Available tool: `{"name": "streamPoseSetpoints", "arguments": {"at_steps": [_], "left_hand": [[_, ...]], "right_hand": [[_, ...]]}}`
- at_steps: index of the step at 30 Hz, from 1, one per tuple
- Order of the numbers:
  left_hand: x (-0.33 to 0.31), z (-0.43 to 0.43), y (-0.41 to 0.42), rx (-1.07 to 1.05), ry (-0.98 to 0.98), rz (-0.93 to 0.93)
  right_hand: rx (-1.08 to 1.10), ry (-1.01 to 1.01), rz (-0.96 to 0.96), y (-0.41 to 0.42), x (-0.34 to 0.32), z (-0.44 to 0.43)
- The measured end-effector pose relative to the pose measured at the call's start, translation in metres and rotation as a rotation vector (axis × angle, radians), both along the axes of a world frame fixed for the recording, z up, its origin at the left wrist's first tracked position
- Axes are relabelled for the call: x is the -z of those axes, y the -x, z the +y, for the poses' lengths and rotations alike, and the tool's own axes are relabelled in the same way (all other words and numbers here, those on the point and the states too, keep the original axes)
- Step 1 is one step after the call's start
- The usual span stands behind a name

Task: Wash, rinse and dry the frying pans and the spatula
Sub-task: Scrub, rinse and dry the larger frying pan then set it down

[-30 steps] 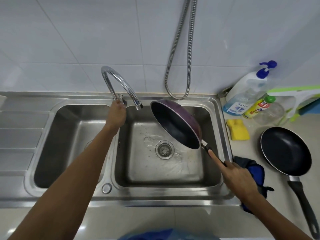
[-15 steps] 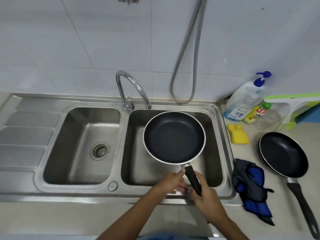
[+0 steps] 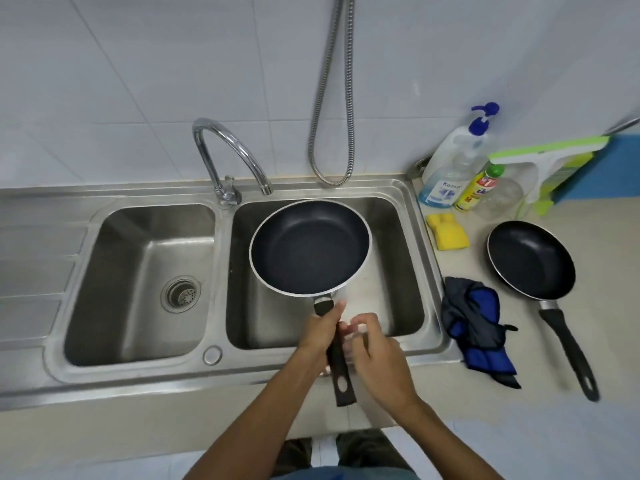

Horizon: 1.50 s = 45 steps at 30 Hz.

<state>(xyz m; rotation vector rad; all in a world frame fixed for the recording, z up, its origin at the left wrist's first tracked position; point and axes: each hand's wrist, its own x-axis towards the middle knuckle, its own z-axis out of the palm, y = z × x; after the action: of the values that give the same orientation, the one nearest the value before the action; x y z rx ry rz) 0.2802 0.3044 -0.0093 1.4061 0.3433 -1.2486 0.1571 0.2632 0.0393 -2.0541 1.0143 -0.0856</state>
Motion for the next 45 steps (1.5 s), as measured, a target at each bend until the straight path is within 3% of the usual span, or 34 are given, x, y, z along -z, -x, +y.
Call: {"name": "streamPoseSetpoints", "arguments": {"at_steps": [6, 9, 11, 12, 15, 18, 22, 26, 29, 33, 36, 39, 41, 45], "left_hand": [[0.001, 0.026, 0.01, 0.094, -0.064, -0.189], [-0.004, 0.032, 0.014, 0.142, -0.105, -0.236], [-0.008, 0.032, 0.019, 0.164, -0.11, -0.263], [-0.01, 0.031, 0.022, 0.173, -0.109, -0.27], [-0.015, 0.03, 0.029, 0.183, -0.103, -0.289], [-0.021, 0.029, 0.032, 0.183, -0.114, -0.32], [-0.029, 0.031, 0.032, 0.216, -0.119, -0.378], [-0.035, 0.032, 0.035, 0.269, -0.129, -0.411], [-0.043, 0.03, 0.032, 0.333, -0.171, -0.452], [-0.059, 0.035, 0.02, 0.384, -0.174, -0.472], [-0.065, 0.042, 0.023, 0.344, -0.172, -0.499], [-0.064, 0.054, 0.019, 0.273, -0.162, -0.492], [-0.062, 0.061, 0.012, 0.28, -0.143, -0.478], [-0.056, 0.056, 0.01, 0.313, -0.148, -0.453]], "right_hand": [[0.134, 0.488, 0.096, 0.057, 0.017, -0.111], [0.128, 0.618, 0.416, 0.094, 0.045, -0.16], [0.095, 0.536, 0.574, 0.114, 0.069, -0.176], [0.083, 0.492, 0.546, 0.122, 0.079, -0.18], [0.126, 0.442, 0.16, 0.132, 0.096, -0.184], [0.168, 0.437, -0.05, 0.128, 0.081, -0.184], [-0.07, 0.417, -0.312, 0.076, 0.022, -0.174], [-0.605, 0.268, -0.206, -0.017, 0.002, -0.15], [-0.869, 0.299, -0.141, -0.08, 0.025, -0.121], [-0.774, 0.469, -0.294, -0.152, 0.045, -0.107], [-0.651, 0.566, -0.185, -0.189, 0.044, -0.146], [-0.672, 0.6, -0.044, -0.179, 0.044, -0.197], [-0.645, 0.534, -0.005, -0.152, 0.05, -0.201], [-0.412, 0.186, -0.054, -0.081, 0.056, -0.145]]}}
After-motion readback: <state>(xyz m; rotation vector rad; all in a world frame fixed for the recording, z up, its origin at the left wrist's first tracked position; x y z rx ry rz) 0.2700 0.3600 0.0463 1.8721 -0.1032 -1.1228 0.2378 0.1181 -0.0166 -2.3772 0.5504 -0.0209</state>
